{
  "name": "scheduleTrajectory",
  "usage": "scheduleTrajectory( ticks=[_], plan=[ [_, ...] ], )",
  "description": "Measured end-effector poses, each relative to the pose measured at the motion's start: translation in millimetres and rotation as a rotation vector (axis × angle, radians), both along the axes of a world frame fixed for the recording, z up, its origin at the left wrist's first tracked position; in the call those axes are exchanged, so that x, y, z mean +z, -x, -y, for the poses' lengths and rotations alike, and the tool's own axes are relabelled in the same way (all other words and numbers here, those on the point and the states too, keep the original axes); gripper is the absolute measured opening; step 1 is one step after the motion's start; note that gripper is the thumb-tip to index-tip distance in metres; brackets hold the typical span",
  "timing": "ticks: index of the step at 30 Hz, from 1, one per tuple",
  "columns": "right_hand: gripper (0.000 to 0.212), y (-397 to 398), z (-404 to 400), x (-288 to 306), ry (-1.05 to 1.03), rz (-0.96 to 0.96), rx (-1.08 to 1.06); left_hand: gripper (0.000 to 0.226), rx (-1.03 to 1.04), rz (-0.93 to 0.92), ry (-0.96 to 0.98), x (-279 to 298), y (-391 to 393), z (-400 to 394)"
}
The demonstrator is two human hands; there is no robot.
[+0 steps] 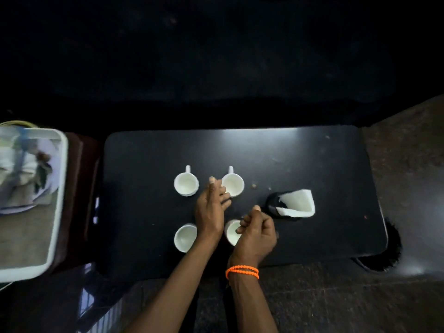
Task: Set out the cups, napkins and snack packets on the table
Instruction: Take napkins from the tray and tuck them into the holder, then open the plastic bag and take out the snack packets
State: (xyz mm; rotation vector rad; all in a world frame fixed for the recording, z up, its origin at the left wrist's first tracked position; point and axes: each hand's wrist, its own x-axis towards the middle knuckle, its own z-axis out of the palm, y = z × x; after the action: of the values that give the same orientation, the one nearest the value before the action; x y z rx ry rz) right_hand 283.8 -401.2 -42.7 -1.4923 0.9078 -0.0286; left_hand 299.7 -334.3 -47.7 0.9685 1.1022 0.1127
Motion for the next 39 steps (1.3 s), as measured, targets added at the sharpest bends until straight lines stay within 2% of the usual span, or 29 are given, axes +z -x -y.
scheduleTrajectory(
  ticks=[11, 16, 18, 21, 22, 24, 26, 29, 31, 33, 35, 37, 39],
  plan=[
    [0.028, 59, -203, 21, -0.228, 0.034, 0.655, 0.058, 0.356, -0.032, -0.040, 27, 102, -189],
    [0.028, 83, -306, 16, -0.222, 0.025, 0.976, 0.058, 0.490, -0.022, -0.139, 33, 147, -278],
    [0.022, 88, -345, 11, -0.148, 0.062, 1.145, 0.051, 0.558, -0.063, -0.228, 33, 163, -315],
    [0.008, 92, -398, 6, 0.017, 0.214, 1.349, 0.030, 0.633, -0.221, -0.506, 29, 187, -367],
    [0.018, 94, -412, 6, 0.064, 0.250, 1.406, 0.022, 0.632, -0.308, -0.608, 28, 195, -383],
    [0.045, 101, -435, 5, 0.072, 0.268, 1.535, 0.009, 0.612, -0.430, -0.766, 26, 210, -410],
    [0.059, 108, -449, 2, 0.052, 0.267, 1.667, 0.012, 0.534, -0.548, -0.865, 17, 224, -437],
    [0.056, 114, -454, -11, 0.049, 0.240, 1.765, 0.050, 0.277, -0.757, -0.865, 2, 238, -478],
    [0.053, 112, -451, -16, 0.041, 0.236, 1.756, 0.068, 0.121, -0.712, -0.784, 0, 239, -494],
    [0.048, 111, -446, -19, 0.002, 0.246, 1.721, 0.071, 0.031, -0.669, -0.799, -2, 239, -499],
    [0.043, 113, -439, -20, -0.026, 0.180, 1.715, 0.067, -0.021, -0.732, -0.841, -4, 240, -497],
    [0.044, 116, -433, -22, -0.052, 0.089, 1.736, 0.061, -0.064, -0.805, -0.843, -1, 240, -497],
    [0.049, 114, -431, -20, -0.056, 0.044, 1.744, 0.063, -0.071, -0.748, -0.831, 4, 239, -502]
  ],
)
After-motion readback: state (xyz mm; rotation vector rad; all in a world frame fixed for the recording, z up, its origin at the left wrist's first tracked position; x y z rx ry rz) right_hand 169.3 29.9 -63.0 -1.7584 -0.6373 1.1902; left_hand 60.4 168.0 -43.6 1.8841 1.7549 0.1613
